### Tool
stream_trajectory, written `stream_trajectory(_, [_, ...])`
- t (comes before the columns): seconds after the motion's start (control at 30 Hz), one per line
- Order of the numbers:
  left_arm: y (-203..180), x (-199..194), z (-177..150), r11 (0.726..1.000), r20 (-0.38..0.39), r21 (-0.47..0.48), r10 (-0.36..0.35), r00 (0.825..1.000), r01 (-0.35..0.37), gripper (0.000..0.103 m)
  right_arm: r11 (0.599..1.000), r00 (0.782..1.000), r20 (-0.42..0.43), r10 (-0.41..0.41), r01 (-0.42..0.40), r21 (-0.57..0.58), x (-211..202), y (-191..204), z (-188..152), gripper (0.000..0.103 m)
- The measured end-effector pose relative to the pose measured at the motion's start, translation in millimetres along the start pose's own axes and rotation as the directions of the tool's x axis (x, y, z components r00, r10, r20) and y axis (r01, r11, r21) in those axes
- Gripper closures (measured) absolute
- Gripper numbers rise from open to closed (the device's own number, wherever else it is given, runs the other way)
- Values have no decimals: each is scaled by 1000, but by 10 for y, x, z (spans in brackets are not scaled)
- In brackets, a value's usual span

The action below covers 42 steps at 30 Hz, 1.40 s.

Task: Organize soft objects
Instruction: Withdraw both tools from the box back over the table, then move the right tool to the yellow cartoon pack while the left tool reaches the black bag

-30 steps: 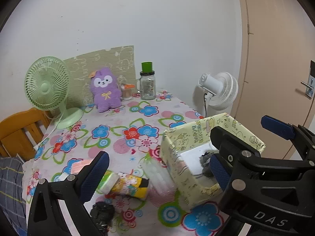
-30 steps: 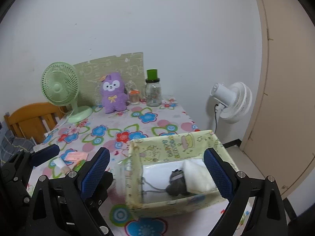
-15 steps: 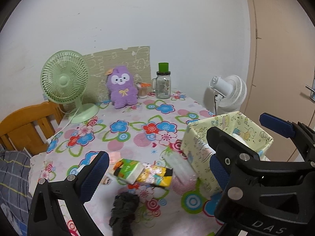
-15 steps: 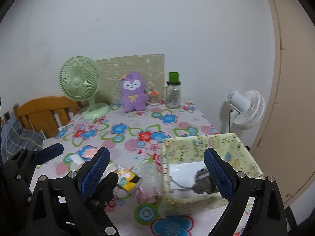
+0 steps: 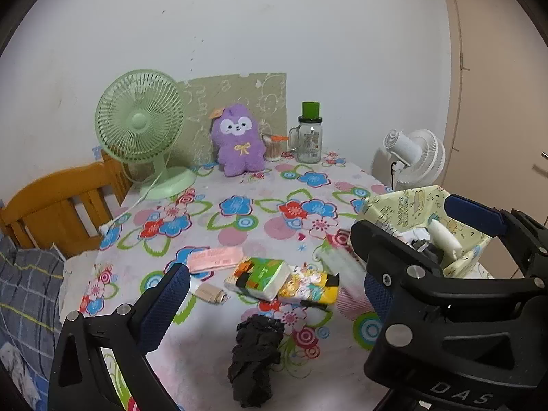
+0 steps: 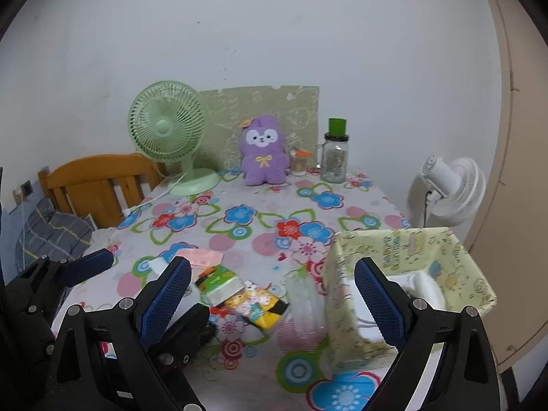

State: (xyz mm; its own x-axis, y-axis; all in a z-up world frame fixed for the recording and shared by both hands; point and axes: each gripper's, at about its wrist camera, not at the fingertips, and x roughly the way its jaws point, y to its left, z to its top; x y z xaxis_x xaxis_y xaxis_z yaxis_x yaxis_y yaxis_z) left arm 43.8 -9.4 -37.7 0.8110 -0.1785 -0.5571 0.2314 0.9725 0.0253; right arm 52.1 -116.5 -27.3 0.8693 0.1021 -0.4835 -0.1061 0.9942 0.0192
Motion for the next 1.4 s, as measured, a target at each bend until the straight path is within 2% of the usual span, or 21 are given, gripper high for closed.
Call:
stream_trajectory(0.13, [87, 26, -71, 1000, -16, -13, 2, 1000, -2, 0, 1000, 1000, -9, 14, -14, -9, 76, 80, -61, 6])
stream_trajectory(0.47, [260, 238, -281, 999, -83, -32, 4, 997, -6, 0, 999, 998, -61, 36, -37, -18, 357, 191, -259, 18])
stream_trajectory(0.73, [340, 407, -441, 999, -120, -53, -18, 993, 12, 0, 999, 993, -110, 41, -44, -21, 576, 245, -424, 19])
stream_trajectory(1.03, [377, 657, -612, 998, -195, -58, -16, 981, 5, 2, 999, 983, -178, 37, -38, -2, 825, 220, -595, 19])
stream_trajectory(1.23, [388, 792, -695, 999, -217, -49, -6, 976, -5, 8, 1000, 977, -211, 21, -25, -16, 964, 234, -663, 19])
stream_trajectory(1.4, [406, 927, -749, 999, -255, -50, -5, 967, -8, 26, 1000, 974, -228, 16, -21, -20, 1062, 229, -687, 19])
